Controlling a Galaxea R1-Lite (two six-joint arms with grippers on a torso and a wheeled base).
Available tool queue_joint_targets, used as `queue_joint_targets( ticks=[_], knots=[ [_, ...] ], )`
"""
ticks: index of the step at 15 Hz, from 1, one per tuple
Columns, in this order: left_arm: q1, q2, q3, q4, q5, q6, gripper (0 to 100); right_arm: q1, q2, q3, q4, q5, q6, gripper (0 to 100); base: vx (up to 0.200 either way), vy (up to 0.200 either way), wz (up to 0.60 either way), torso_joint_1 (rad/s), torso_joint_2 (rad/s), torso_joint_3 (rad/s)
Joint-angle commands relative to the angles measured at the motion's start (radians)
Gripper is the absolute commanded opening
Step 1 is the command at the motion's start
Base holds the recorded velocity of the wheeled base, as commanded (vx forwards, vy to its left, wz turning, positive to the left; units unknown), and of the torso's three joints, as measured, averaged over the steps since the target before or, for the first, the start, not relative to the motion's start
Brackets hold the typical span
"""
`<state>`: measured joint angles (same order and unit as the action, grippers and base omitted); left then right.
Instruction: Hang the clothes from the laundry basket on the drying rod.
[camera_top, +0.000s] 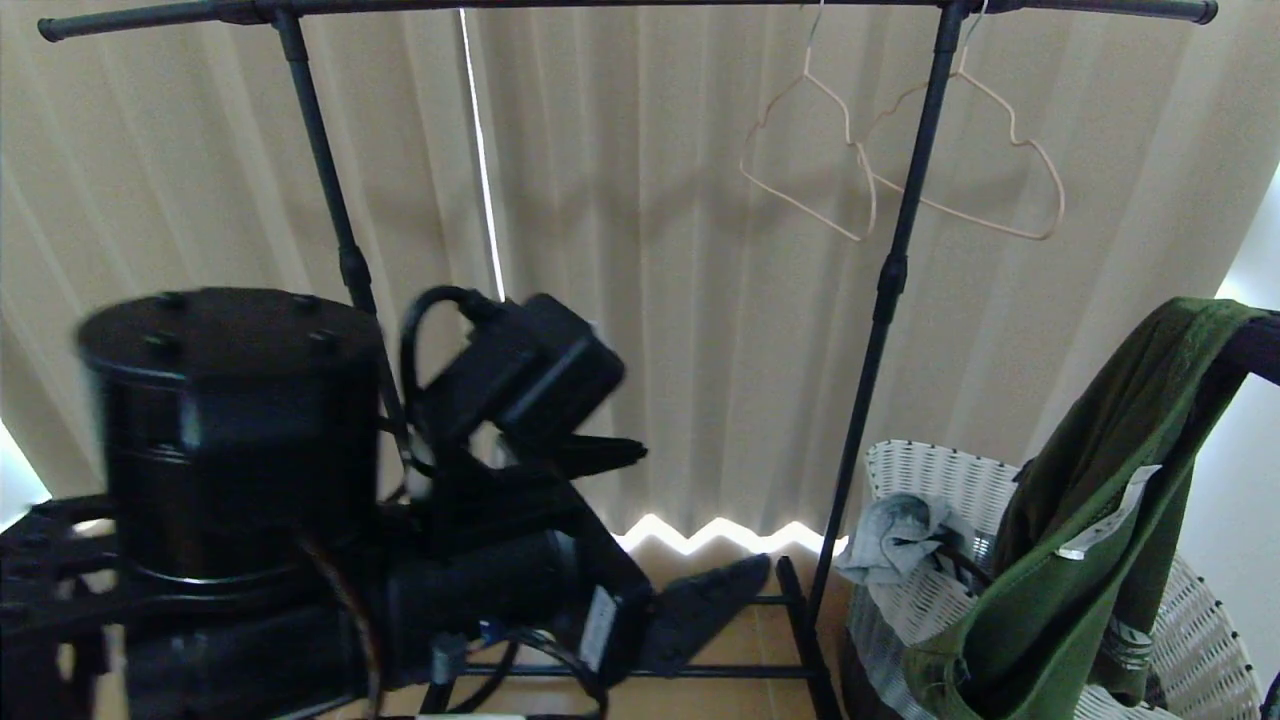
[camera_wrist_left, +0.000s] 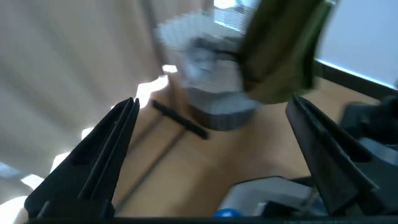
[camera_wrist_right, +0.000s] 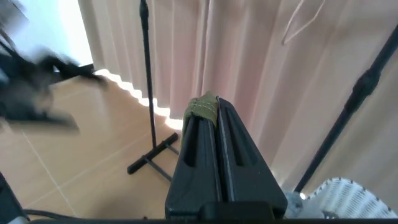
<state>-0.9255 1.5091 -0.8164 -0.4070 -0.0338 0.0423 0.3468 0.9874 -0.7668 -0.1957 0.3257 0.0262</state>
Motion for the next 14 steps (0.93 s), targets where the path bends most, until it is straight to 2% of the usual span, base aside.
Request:
queue_joint_targets(
  ticks=[1, 3, 9, 14],
  knots=[
    [-0.098, 0.217, -0.078, -0.053, 0.035, -0.038, 100, 0.001, 0.000, -0.005, -0.004, 0.006, 0.000, 0, 0.000, 0.000, 0.00, 0.000, 0.00, 0.000],
    [-0.154, 0.345, -0.198, -0.058, 0.038, -0.071, 100, 0.029, 0.004, -0.028, -0.005, 0.026, 0.000, 0, 0.000, 0.000, 0.00, 0.000, 0.00, 0.000],
    [-0.185, 0.511, -0.382, -0.058, 0.040, -0.101, 100, 0.034, -0.001, -0.026, -0.004, 0.029, 0.000, 0, 0.000, 0.000, 0.00, 0.000, 0.00, 0.000],
    [-0.164, 0.549, -0.376, -0.055, 0.123, -0.101, 100, 0.034, -0.006, -0.026, 0.002, 0.027, 0.000, 0, 0.000, 0.000, 0.00, 0.000, 0.00, 0.000]
  ],
)
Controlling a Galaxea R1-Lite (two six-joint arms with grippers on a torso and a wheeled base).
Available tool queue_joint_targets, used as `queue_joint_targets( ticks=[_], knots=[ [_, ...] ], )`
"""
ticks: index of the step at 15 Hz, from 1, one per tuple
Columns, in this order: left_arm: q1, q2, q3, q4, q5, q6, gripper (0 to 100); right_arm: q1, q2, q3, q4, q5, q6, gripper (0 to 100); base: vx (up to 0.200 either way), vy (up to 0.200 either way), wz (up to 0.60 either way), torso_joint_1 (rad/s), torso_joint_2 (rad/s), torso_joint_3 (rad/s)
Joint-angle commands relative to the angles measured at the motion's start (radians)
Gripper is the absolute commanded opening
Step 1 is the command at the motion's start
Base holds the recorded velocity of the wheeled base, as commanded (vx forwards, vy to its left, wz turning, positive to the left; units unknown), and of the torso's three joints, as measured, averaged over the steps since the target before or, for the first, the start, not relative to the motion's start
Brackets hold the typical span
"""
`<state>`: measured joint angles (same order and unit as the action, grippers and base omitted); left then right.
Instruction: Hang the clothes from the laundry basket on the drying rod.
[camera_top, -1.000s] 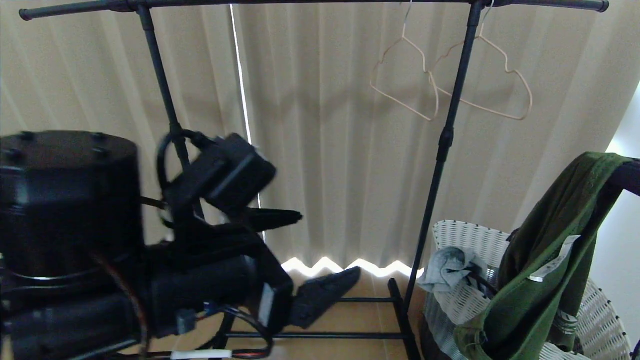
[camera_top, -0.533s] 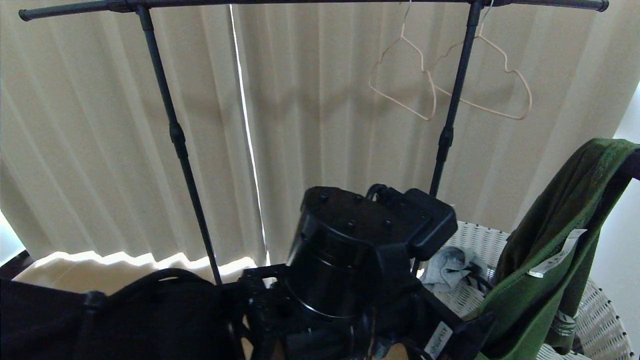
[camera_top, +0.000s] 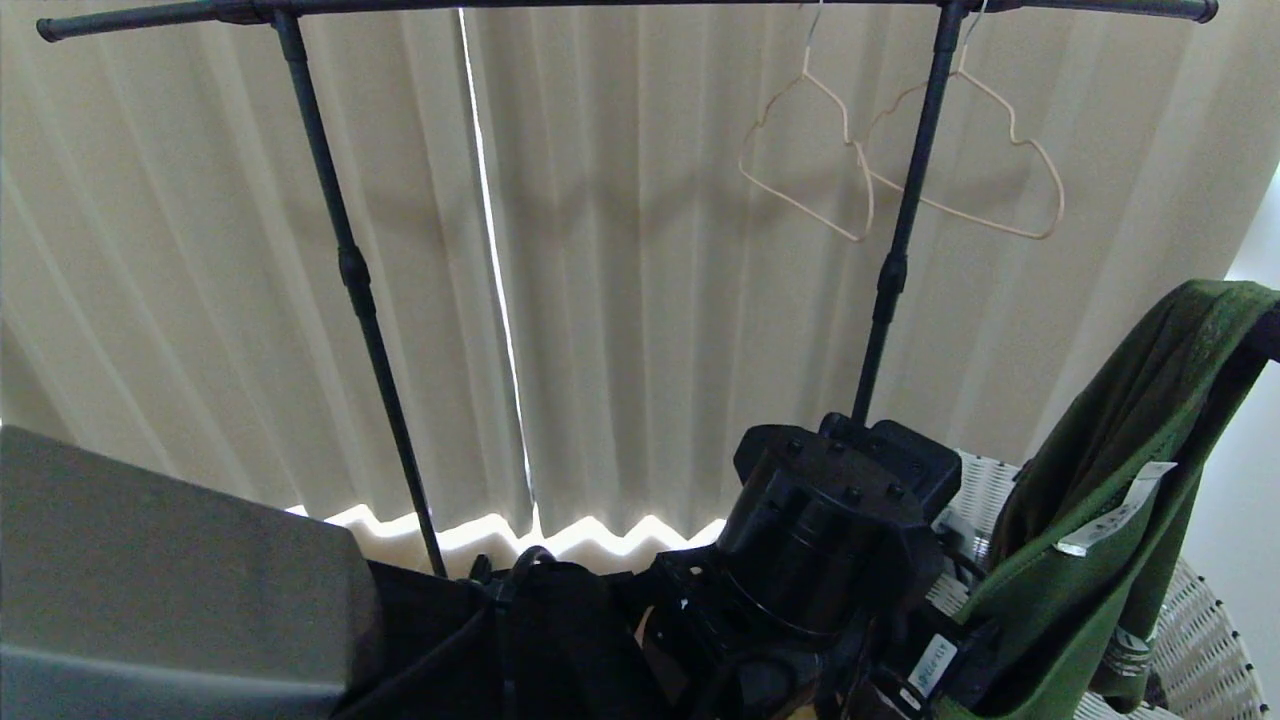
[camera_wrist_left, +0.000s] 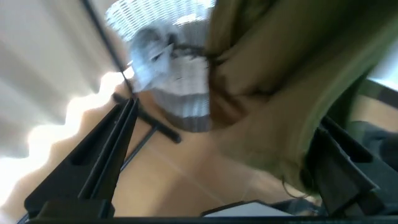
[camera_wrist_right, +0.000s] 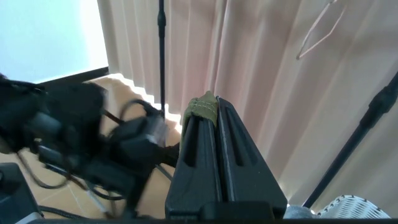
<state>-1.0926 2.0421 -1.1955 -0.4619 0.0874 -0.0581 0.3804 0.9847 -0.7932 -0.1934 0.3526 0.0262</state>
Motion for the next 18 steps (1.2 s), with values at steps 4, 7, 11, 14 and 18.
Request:
queue_joint_targets(
  ticks=[4, 7, 11, 14, 18],
  knots=[
    [0.003, 0.010, 0.019, -0.003, 0.008, 0.001, 0, 0.000, 0.002, 0.002, -0.006, 0.000, 0.000, 0, 0.000, 0.000, 0.00, 0.000, 0.00, 0.000],
    [0.002, -0.013, 0.067, -0.037, 0.069, 0.009, 0, 0.000, 0.003, 0.003, -0.001, -0.003, 0.000, 0, 0.000, 0.000, 0.00, 0.000, 0.00, 0.000],
    [0.059, -0.238, 0.240, -0.073, 0.140, 0.012, 0, 0.000, 0.038, 0.002, -0.009, -0.004, 0.000, 0, 0.000, 0.000, 0.00, 0.000, 0.00, 0.000],
    [0.158, -0.459, 0.274, 0.037, 0.137, 0.015, 0, 0.000, 0.060, -0.001, -0.012, -0.003, 0.001, 0, 0.000, 0.000, 0.00, 0.000, 0.00, 0.000],
    [0.275, -0.619, 0.215, 0.232, 0.133, 0.018, 0, 0.000, 0.103, -0.015, -0.115, -0.003, 0.000, 0, 0.000, 0.000, 0.00, 0.000, 0.00, 0.000]
  ],
)
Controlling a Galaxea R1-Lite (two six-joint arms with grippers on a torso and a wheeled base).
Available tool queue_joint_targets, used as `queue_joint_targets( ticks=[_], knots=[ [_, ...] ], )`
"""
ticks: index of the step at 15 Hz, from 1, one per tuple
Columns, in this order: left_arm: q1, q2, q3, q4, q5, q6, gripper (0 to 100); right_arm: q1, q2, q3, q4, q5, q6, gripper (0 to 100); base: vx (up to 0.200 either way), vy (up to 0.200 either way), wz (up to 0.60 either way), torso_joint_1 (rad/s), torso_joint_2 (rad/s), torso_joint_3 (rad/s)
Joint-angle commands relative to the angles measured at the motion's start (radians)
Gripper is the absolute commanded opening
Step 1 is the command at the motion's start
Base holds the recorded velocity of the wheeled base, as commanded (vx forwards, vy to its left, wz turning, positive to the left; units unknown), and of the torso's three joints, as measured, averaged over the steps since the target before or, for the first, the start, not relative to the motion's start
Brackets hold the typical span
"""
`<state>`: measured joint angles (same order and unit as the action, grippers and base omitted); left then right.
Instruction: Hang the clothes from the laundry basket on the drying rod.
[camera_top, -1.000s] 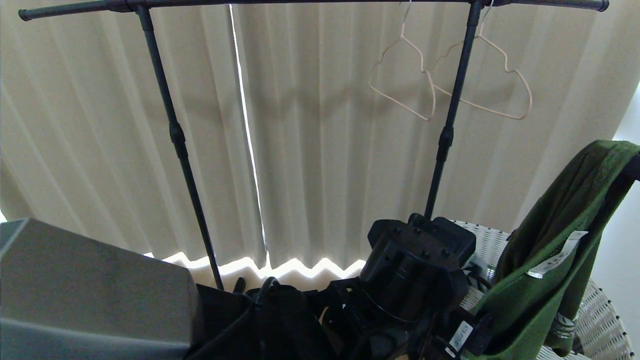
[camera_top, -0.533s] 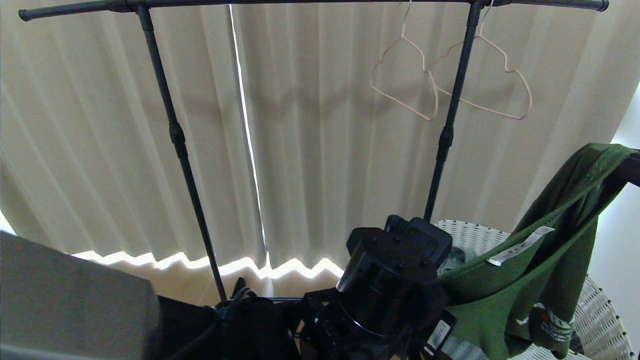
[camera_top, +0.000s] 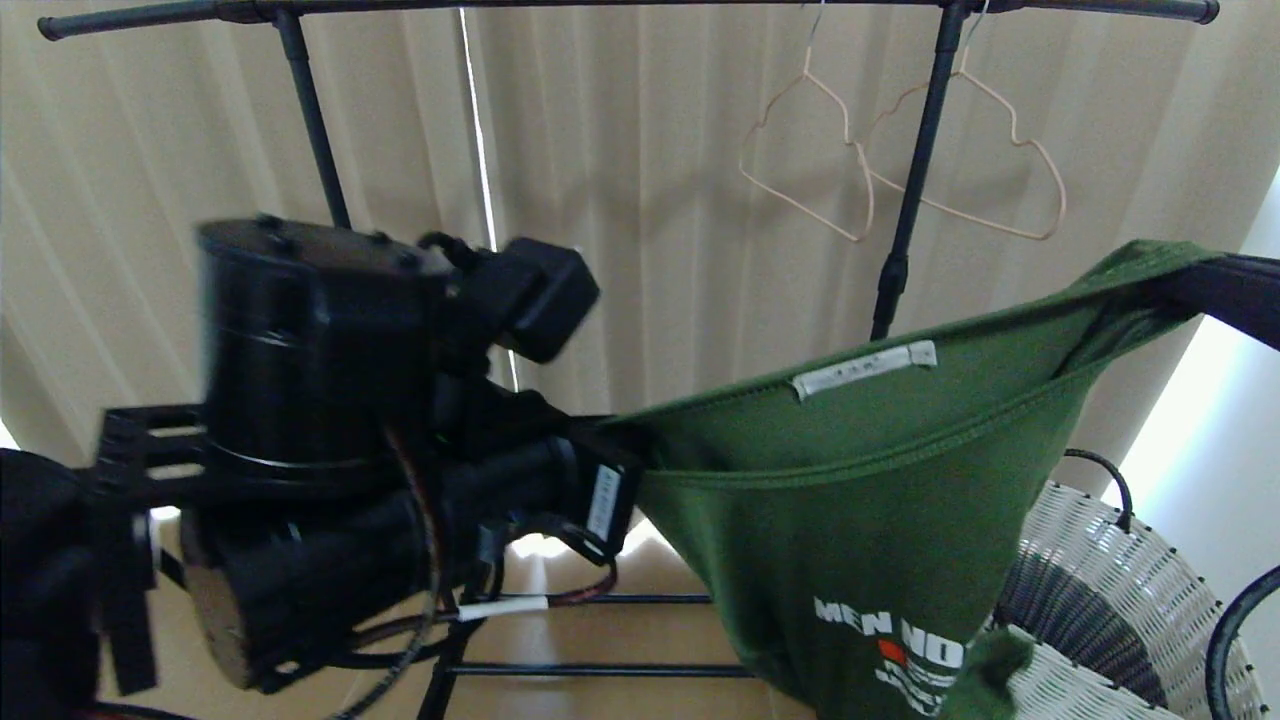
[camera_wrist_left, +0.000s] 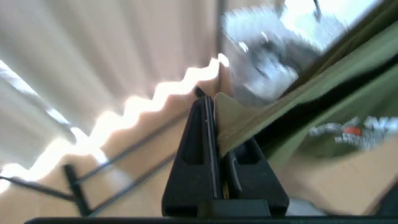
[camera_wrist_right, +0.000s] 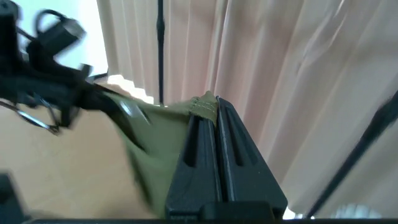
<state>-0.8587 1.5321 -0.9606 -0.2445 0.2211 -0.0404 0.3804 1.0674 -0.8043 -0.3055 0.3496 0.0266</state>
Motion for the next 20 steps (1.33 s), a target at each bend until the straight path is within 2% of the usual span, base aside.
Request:
queue_joint_targets(
  ticks=[1, 2, 4, 6, 8, 9, 10, 12, 15, 20],
  knots=[
    [0.076, -0.136, -0.061, 0.044, -0.002, 0.024, 0, 0.000, 0.037, -0.035, -0.027, -0.001, -0.001, 0, 0.000, 0.000, 0.00, 0.000, 0.00, 0.000],
    [0.129, -0.139, -0.118, 0.054, -0.002, 0.097, 0, -0.002, 0.063, -0.082, -0.027, -0.004, 0.001, 0, 0.000, 0.000, 0.00, 0.000, 0.00, 0.000],
    [0.175, -0.121, -0.201, 0.056, -0.002, 0.169, 0, -0.002, 0.095, -0.113, -0.029, -0.006, -0.001, 0, 0.000, 0.000, 0.00, 0.000, 0.00, 0.000],
    [0.193, -0.067, -0.239, 0.053, 0.000, 0.171, 0, -0.011, 0.134, -0.118, -0.029, -0.007, 0.004, 0, 0.000, 0.000, 0.00, 0.000, 0.00, 0.000],
    [0.193, -0.030, -0.171, 0.024, -0.002, 0.145, 0, -0.057, 0.164, -0.113, -0.032, -0.007, 0.012, 0, 0.000, 0.000, 0.00, 0.000, 0.00, 0.000],
    [0.191, -0.017, -0.176, -0.004, -0.003, 0.142, 0, -0.069, 0.174, -0.119, -0.038, -0.007, 0.013, 0, 0.000, 0.000, 0.00, 0.000, 0.00, 0.000],
    [0.188, -0.001, -0.199, -0.027, -0.005, 0.146, 0, -0.077, 0.189, -0.122, -0.066, -0.007, 0.013, 0, 0.000, 0.000, 0.00, 0.000, 0.00, 0.000],
    [0.188, 0.029, -0.303, -0.001, -0.005, 0.149, 0, -0.089, 0.241, -0.122, -0.161, -0.007, 0.042, 0, 0.000, 0.000, 0.00, 0.000, 0.00, 0.000],
    [0.182, 0.033, -0.319, 0.013, -0.003, 0.149, 0, -0.089, 0.284, -0.124, -0.233, -0.007, 0.065, 0, 0.000, 0.000, 0.00, 0.000, 0.00, 0.000],
    [0.184, 0.077, -0.309, 0.005, 0.004, 0.139, 0, -0.089, 0.243, -0.095, -0.205, -0.009, 0.065, 0, 0.000, 0.000, 0.00, 0.000, 0.00, 0.000]
  ],
)
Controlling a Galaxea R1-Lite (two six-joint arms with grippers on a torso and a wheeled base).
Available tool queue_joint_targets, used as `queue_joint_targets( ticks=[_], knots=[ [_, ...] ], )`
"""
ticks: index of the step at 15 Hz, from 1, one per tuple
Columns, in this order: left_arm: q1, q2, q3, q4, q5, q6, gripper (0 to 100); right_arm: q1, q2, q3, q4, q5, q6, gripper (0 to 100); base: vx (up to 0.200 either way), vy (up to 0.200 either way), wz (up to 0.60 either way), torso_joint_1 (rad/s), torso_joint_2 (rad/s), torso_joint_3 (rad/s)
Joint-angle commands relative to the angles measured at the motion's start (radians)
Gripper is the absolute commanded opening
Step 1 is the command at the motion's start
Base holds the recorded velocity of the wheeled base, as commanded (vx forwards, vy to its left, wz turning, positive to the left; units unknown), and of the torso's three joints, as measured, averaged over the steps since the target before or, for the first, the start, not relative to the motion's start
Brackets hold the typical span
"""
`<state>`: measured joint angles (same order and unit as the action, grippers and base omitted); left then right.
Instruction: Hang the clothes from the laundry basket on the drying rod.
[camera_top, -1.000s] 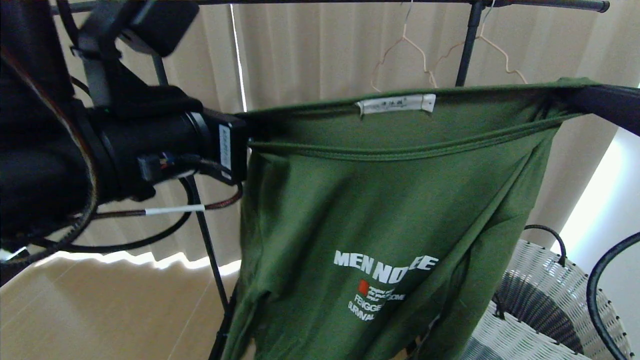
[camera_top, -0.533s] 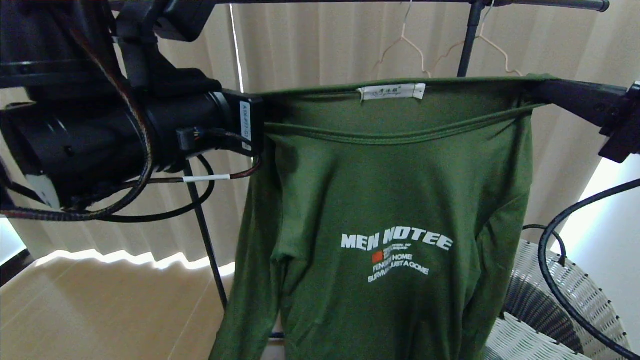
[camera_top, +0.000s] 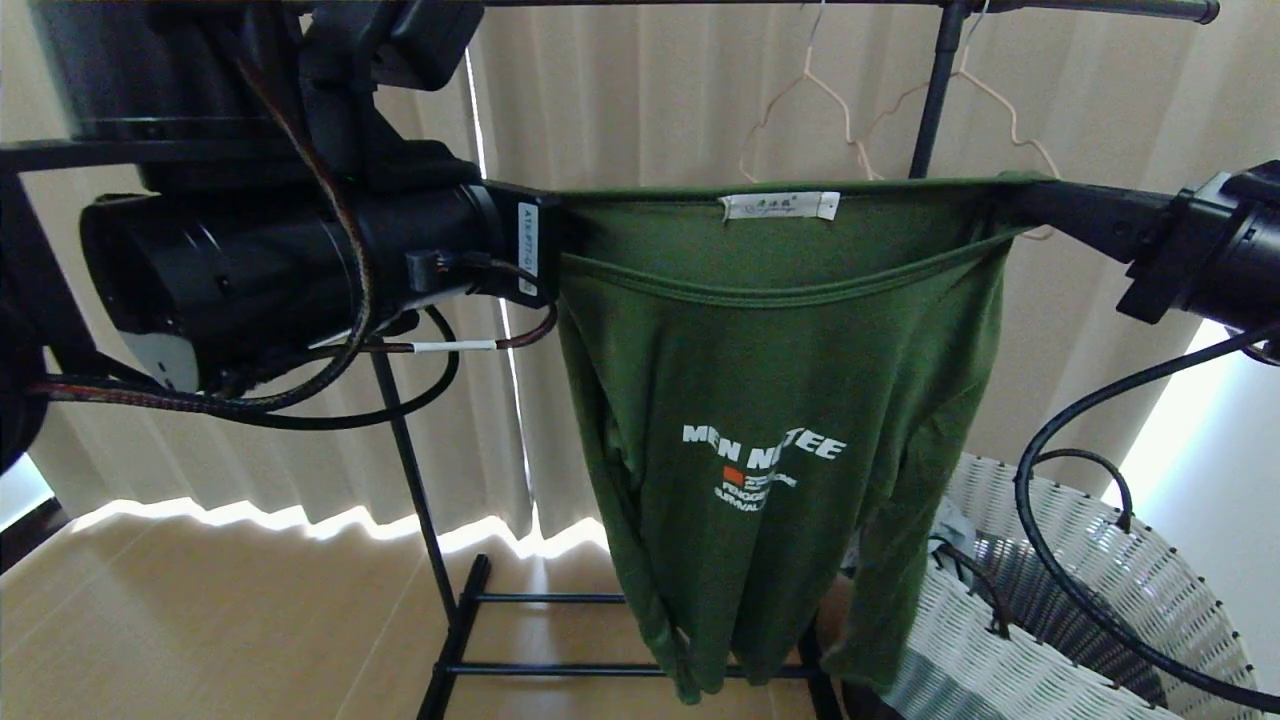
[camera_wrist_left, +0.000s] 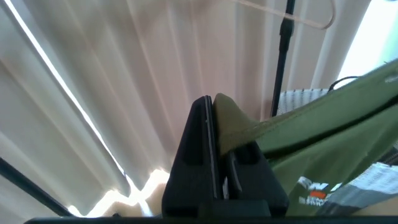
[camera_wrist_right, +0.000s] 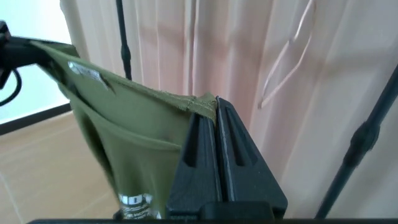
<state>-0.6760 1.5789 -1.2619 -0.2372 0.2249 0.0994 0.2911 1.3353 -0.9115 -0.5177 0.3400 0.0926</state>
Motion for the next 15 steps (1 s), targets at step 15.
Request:
queue_joint_targets(
  ticks=[15],
  knots=[
    [0.044, 0.199, -0.165, -0.002, -0.001, -0.046, 0, 0.030, -0.298, 0.091, 0.278, 0.114, -0.028, 0, 0.000, 0.000, 0.00, 0.000, 0.00, 0.000]
  ],
)
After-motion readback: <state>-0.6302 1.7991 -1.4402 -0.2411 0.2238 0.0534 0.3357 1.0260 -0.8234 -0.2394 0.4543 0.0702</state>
